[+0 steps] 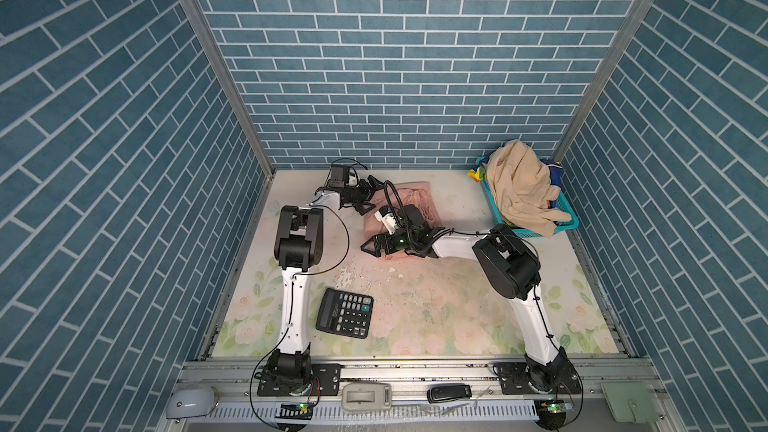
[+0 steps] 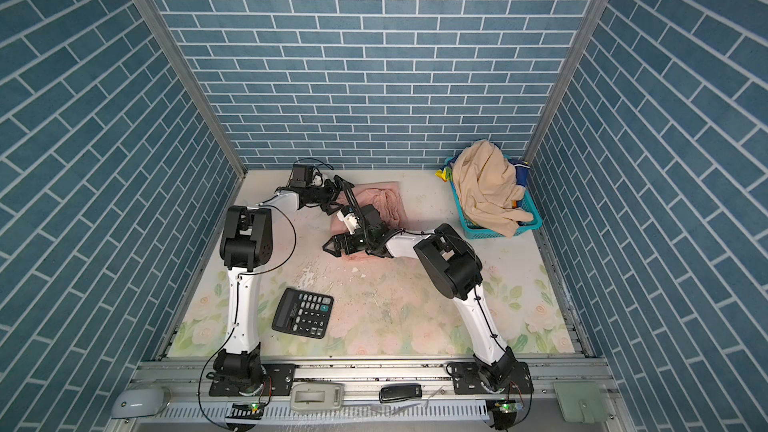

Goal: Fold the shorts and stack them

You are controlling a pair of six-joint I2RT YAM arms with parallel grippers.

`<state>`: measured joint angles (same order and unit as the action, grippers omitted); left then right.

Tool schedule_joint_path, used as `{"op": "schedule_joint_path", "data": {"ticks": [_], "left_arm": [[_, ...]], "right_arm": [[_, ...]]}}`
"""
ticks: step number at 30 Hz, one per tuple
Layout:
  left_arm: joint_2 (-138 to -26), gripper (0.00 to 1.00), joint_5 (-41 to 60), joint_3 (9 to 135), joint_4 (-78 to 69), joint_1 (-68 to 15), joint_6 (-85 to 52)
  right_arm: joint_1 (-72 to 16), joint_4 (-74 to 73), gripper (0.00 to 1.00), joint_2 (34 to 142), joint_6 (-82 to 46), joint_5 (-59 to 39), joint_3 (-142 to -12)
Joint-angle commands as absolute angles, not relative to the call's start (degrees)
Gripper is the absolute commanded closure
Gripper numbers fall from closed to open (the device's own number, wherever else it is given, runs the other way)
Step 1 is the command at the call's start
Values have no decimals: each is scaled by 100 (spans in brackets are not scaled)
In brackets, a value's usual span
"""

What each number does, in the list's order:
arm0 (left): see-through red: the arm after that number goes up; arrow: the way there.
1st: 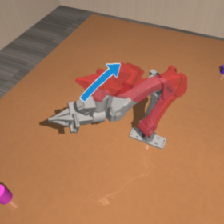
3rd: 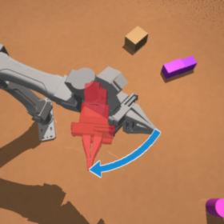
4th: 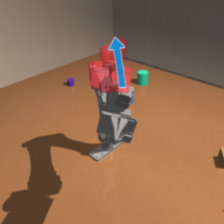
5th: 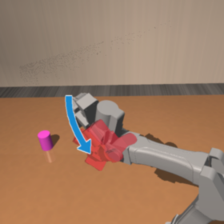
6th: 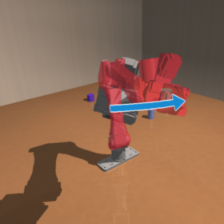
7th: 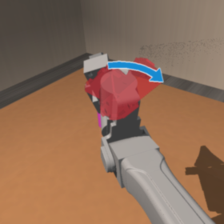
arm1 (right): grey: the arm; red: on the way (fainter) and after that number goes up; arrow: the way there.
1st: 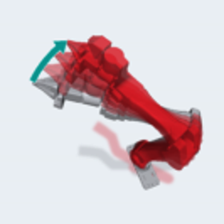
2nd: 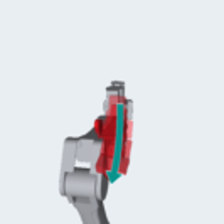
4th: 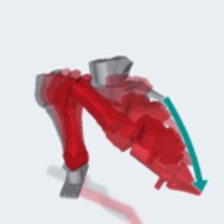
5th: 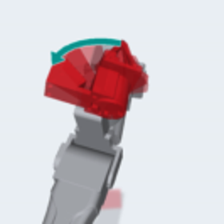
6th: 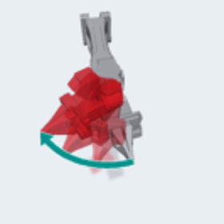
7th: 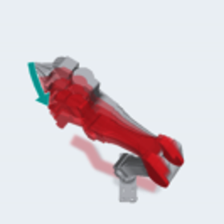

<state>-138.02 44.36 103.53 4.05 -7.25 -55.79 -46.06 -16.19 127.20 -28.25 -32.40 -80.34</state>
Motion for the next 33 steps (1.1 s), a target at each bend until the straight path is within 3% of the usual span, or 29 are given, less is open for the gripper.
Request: {"op": "schedule_joint_path", "data": {"ticks": [1,7,12,19,24,33], "left_arm": [[-14329,0,3984,10316,691,-621,-5429],[-14399,0,3875,10282,758,-406,-5443],[-14441,1,3893,10489,984,-356,-5344],[-14121,0,3687,11104,1836,1,-5010],[-13657,0,3845,10824,1563,263,-5241],[-12566,0,4293,9567,200,70,-5955]], "right_arm": [[-4649,-1109,1,12605,-2736,-3405,-7307],[-4661,-1476,1,12093,-2733,-3275,-6019],[-4655,-1297,1,11726,-2656,-3204,-5777],[-4608,223,1,10818,-1881,-2359,-6118],[-4405,611,1,10458,-1814,-2067,-6251],[-4395,1888,1,11322,-1926,-18,-8355]]}}
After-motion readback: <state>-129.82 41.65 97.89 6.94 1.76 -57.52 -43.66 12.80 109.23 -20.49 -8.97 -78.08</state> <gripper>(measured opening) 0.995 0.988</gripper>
